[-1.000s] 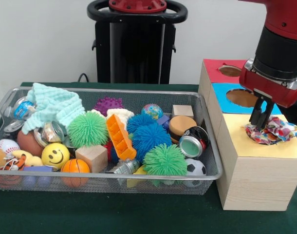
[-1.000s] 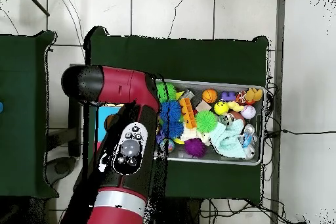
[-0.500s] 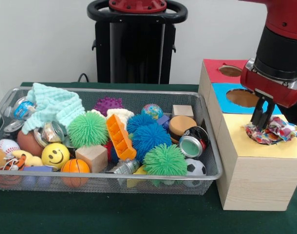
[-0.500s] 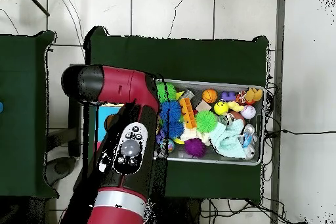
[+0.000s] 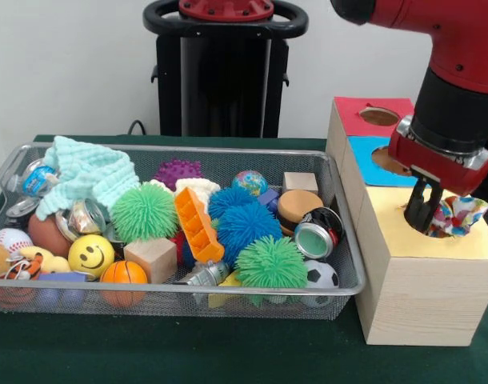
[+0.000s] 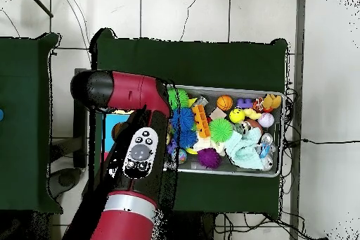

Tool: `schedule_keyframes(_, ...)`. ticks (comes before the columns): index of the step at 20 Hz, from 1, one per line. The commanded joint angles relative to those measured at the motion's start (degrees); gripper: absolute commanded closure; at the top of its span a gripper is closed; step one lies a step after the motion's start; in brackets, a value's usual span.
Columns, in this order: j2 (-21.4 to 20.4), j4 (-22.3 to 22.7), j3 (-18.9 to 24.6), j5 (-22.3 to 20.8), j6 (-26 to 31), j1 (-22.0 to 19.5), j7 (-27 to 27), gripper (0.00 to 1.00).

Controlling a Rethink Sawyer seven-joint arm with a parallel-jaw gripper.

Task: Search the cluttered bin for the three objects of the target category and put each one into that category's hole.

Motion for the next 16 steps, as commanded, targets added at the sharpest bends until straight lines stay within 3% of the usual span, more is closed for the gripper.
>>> schedule_keyframes(1, 5.56, 0.95, 2.23, -0.09, -3.64, -1.06, 11.71, 1.00)
schedule_keyframes(11, 5.97, 0.86, 2.11, 0.31, -3.86, -1.14, 11.30, 1.00)
schedule_keyframes(16, 4.98, 2.29, 3.06, -0.01, -4.59, -2.74, 8.45, 1.00)
